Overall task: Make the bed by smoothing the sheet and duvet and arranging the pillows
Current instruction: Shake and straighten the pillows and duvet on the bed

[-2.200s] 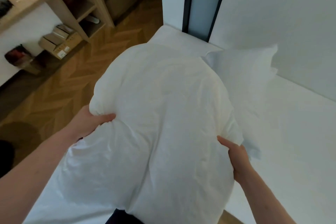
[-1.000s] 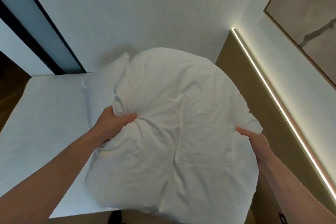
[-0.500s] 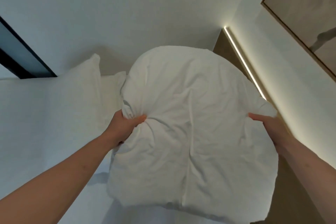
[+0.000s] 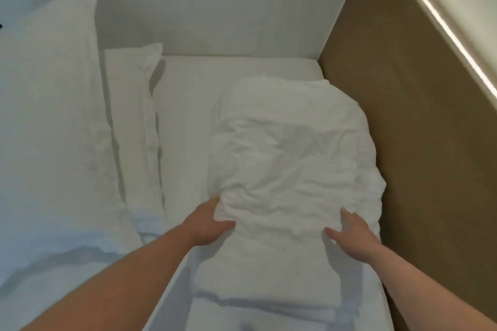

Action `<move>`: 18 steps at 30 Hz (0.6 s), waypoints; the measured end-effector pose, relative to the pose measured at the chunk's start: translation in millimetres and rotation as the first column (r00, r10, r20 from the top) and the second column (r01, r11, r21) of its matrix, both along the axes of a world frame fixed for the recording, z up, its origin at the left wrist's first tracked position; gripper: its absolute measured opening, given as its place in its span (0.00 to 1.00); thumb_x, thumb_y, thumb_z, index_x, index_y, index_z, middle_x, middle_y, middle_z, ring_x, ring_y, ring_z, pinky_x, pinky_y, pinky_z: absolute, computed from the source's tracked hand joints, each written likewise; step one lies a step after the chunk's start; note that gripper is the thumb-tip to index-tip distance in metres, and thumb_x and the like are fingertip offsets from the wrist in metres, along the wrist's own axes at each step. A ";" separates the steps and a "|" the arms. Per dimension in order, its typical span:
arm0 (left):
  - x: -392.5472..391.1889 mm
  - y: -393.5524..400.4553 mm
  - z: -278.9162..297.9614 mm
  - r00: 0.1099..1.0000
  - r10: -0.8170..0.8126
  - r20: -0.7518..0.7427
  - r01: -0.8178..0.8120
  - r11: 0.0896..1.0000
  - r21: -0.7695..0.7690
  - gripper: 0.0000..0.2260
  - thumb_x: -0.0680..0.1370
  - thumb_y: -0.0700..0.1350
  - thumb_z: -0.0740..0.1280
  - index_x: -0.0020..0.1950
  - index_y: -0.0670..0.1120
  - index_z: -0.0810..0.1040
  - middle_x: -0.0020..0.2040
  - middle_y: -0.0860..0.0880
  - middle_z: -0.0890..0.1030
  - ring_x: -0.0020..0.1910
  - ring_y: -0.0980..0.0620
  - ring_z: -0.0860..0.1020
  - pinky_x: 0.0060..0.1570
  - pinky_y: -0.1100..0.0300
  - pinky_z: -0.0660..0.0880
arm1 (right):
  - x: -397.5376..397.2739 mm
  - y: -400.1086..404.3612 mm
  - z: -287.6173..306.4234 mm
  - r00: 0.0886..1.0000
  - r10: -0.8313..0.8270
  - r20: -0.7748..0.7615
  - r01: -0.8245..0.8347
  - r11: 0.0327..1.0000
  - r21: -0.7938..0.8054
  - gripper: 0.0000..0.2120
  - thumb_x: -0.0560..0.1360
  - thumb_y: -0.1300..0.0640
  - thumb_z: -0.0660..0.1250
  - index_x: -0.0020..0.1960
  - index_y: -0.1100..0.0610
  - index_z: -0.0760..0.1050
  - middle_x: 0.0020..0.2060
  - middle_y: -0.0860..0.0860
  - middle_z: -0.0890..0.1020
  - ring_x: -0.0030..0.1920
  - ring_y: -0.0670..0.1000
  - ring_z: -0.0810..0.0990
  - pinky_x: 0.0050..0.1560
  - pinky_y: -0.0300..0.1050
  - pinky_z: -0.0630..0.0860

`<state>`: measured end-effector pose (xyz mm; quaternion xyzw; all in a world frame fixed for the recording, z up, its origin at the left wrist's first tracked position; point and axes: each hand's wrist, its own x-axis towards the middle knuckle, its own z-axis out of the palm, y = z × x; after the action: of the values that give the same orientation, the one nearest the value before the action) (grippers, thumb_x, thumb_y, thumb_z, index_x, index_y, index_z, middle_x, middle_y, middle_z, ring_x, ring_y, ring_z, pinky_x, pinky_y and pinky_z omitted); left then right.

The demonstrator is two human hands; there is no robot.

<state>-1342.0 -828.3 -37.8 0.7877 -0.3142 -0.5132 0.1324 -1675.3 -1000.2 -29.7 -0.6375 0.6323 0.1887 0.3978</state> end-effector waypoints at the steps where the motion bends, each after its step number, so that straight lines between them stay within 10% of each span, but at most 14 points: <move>1: -3.6 9.9 -10.4 0.997 -0.072 0.028 0.072 0.997 0.015 0.48 0.69 0.67 0.70 0.83 0.54 0.53 0.81 0.49 0.61 0.77 0.47 0.64 0.74 0.54 0.63 | 2.0 18.0 -10.9 0.998 0.045 -0.031 -0.044 0.999 0.025 0.45 0.79 0.37 0.66 0.84 0.53 0.47 0.83 0.53 0.49 0.83 0.55 0.49 0.79 0.52 0.55; 8: 12.2 38.0 12.2 0.967 -0.206 0.149 0.198 0.978 0.065 0.44 0.76 0.63 0.68 0.84 0.52 0.48 0.84 0.49 0.50 0.81 0.47 0.58 0.77 0.53 0.58 | 38.7 52.5 7.0 0.997 0.055 0.057 -0.053 0.998 -0.034 0.41 0.79 0.41 0.66 0.84 0.51 0.50 0.83 0.52 0.50 0.83 0.52 0.49 0.80 0.51 0.54; 18: 170.2 144.0 89.9 0.874 0.140 0.465 -0.046 0.977 -0.208 0.29 0.74 0.53 0.73 0.74 0.53 0.68 0.77 0.54 0.62 0.74 0.49 0.67 0.72 0.52 0.66 | 209.4 119.0 98.3 0.935 0.145 0.324 -0.124 0.989 -0.083 0.37 0.78 0.48 0.71 0.82 0.48 0.58 0.79 0.48 0.63 0.78 0.50 0.64 0.74 0.46 0.63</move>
<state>-1171.8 -684.3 52.1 0.8876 -0.3460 -0.2642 0.1503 -1465.9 -881.2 68.6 -0.7137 0.5173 0.0869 0.4642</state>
